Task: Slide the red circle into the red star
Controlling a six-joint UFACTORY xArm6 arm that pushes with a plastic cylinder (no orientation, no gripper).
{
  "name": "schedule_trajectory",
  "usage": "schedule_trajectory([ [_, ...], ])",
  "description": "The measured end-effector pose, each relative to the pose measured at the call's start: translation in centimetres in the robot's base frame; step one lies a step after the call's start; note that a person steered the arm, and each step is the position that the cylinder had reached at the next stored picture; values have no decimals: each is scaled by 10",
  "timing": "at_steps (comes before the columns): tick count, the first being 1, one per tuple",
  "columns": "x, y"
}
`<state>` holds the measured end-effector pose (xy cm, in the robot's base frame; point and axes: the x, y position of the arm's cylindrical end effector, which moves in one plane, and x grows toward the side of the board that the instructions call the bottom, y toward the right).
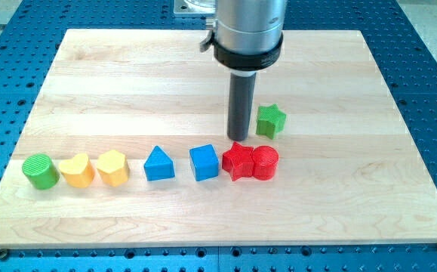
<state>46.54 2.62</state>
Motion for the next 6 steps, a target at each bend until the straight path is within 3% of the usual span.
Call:
schedule_trajectory([
  [2, 57, 26],
  [4, 26, 47],
  [5, 29, 95],
  [6, 46, 94],
])
